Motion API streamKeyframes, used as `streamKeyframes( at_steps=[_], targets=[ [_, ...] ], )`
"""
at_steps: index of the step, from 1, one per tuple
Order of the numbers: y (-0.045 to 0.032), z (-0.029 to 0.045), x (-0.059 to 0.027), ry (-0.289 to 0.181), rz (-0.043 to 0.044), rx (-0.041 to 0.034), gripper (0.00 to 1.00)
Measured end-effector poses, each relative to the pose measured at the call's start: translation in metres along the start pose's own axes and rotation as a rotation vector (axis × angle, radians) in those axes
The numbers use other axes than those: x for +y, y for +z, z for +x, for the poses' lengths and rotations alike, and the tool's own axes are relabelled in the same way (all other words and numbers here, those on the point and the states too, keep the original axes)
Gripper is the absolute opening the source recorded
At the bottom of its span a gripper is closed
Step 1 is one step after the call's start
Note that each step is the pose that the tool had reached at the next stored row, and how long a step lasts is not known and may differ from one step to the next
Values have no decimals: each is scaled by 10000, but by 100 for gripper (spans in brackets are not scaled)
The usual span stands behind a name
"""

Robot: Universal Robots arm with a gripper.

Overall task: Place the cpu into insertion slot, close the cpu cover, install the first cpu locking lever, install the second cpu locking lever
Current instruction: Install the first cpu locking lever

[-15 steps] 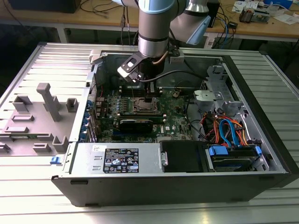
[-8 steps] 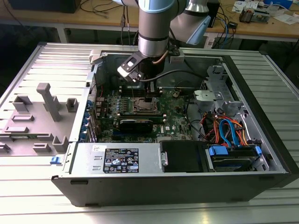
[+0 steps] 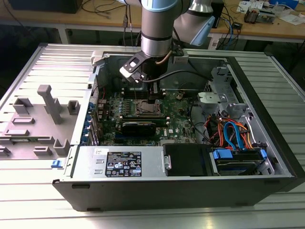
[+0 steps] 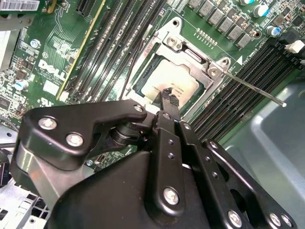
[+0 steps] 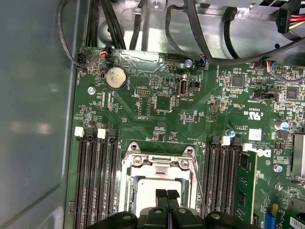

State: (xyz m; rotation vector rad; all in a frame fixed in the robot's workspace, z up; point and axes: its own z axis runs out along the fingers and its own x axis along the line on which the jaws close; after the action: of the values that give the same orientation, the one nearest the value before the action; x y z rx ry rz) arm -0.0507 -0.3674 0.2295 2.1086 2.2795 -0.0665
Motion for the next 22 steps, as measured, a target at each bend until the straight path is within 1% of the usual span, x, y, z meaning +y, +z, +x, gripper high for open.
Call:
streamKeyframes(
  at_steps=[11, 13, 22],
  targets=[
    [-46, -3, -1, 0, 2, -3, 11],
    [-67, -4, -1, 0, 1, -2, 11],
    [-87, -10, -1, 0, 1, -2, 11]
  ],
)
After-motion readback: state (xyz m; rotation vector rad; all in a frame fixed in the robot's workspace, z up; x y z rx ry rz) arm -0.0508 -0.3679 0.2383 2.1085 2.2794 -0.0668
